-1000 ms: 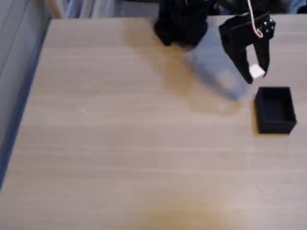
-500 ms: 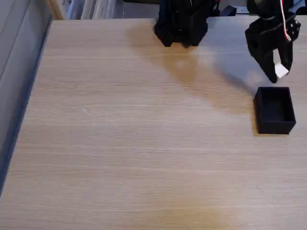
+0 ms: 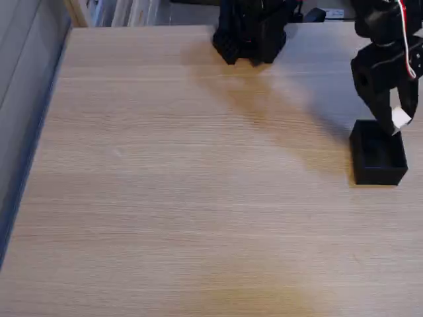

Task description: Pick a white block and place it in the black box.

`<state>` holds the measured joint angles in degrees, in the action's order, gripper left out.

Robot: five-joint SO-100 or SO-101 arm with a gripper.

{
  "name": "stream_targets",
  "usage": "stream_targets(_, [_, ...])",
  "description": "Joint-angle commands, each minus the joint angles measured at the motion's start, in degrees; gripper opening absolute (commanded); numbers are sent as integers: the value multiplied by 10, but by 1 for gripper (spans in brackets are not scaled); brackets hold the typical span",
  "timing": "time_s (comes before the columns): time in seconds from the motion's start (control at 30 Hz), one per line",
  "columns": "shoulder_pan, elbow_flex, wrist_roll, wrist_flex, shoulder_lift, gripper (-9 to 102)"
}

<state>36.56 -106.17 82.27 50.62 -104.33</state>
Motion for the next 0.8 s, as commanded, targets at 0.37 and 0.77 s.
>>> stream_targets(0.37, [-38, 18, 8, -17, 4, 14])
stream_targets(0.77, [-23, 17, -6, 1, -12, 21])
